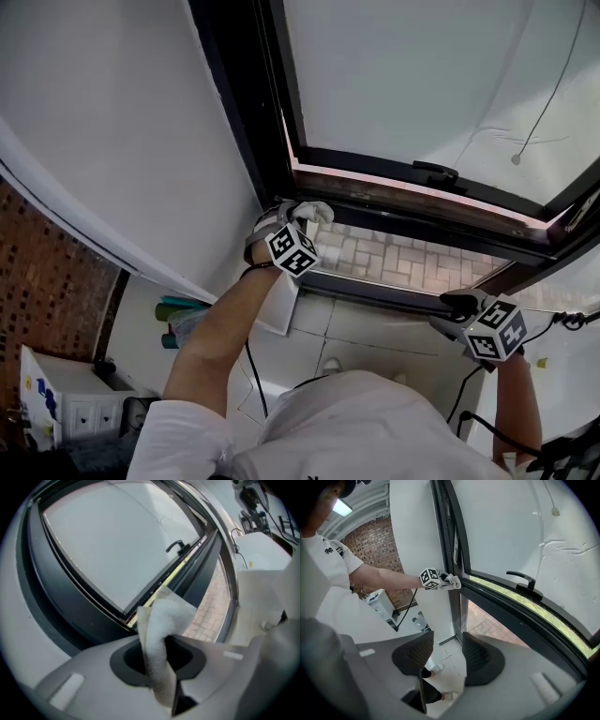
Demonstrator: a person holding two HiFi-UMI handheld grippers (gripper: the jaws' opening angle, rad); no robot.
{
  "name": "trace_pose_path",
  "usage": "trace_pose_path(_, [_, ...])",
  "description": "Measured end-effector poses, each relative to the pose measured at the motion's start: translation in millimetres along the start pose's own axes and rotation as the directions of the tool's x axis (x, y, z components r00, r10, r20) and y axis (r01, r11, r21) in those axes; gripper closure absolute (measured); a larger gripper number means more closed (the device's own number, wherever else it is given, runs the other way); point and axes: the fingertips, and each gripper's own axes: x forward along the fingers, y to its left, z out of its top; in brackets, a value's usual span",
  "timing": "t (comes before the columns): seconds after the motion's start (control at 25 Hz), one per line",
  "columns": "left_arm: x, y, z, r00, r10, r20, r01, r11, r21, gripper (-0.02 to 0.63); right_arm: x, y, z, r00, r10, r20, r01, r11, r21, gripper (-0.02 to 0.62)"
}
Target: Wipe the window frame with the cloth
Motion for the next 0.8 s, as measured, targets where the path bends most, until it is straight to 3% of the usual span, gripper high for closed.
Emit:
trace_pose_path(0.32, [-12.0,15.9,-3.6,0.999,0.031,-0.044,-0.021,0.98,0.199,0.505,6.5,7.3,0.0,1.0,0.002,0.03,-0.002,1.0,0.018,0.4])
trace_pose_path(0.64, [-35.7,36.4,5.0,0.997,0.039,-0.064,-0.021,0.964,0.266,0.503,2.2,10.6,-1.1,0.999,-0.004,0.04,0.004,1.0,0.005,0.4])
trace_pose_path(0.8, [-55.3,66.2,23.2,0.994,0.102,-0.047,-0.081,0.943,0.324,0.506,3.0,9.9,3.5,0.999,0.003,0.052,-0.002,1.0,-0.011,0.4])
